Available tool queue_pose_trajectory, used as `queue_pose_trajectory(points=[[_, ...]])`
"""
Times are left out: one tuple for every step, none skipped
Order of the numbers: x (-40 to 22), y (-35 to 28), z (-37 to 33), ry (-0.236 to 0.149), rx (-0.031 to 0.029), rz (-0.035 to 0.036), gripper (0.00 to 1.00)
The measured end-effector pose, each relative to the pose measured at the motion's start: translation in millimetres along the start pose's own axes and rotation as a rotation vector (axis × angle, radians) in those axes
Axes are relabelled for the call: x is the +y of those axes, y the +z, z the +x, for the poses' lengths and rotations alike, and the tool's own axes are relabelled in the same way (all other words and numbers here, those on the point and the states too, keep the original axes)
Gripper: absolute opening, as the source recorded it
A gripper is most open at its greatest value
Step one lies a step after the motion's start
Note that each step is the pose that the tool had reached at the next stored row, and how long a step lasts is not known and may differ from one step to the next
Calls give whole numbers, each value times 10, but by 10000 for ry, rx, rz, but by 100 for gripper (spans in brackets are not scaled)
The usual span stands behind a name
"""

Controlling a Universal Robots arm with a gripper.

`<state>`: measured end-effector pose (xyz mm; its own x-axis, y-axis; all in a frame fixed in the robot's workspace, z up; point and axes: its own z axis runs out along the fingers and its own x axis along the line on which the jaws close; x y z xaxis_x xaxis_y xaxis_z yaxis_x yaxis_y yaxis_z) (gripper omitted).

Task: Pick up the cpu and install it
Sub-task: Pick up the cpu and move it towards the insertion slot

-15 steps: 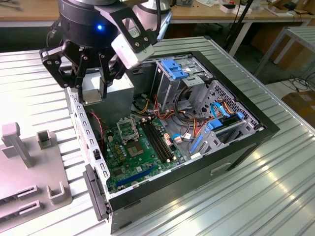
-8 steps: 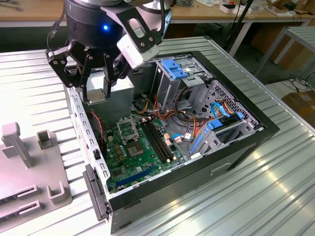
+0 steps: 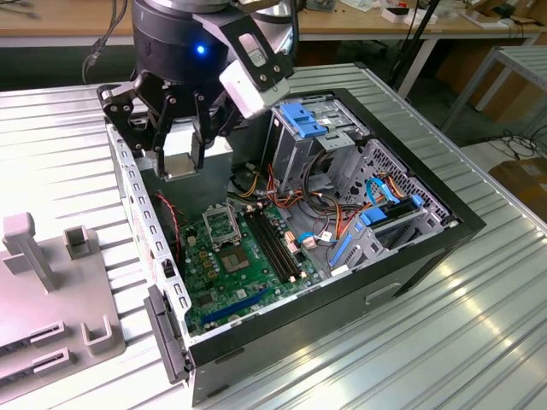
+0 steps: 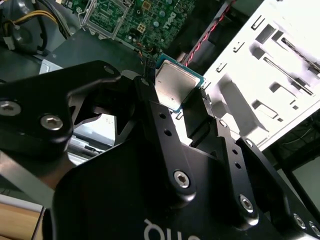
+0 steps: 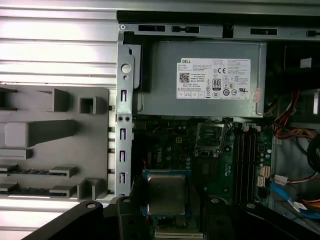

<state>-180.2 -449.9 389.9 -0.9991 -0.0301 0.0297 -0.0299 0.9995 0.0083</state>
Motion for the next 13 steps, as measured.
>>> queue_pose_trajectory(points=[[-1,1,-16,0,0,0,47],[-1,3,-30,-1,0,0,47],[-2,7,-42,0,-1,-2,47],[-4,10,-51,-1,-2,-2,47],[-7,11,-55,-1,0,1,47],[-21,18,-58,0,-4,-1,47],[-35,25,-59,-1,-9,1,47],[-46,30,-59,0,-17,0,47],[-56,39,-67,-1,-32,-2,47],[-58,43,-90,1,-40,1,47],[-60,47,-108,0,-48,2,47],[-61,54,-134,0,-61,1,47],[-62,58,-155,-1,-69,2,47]])
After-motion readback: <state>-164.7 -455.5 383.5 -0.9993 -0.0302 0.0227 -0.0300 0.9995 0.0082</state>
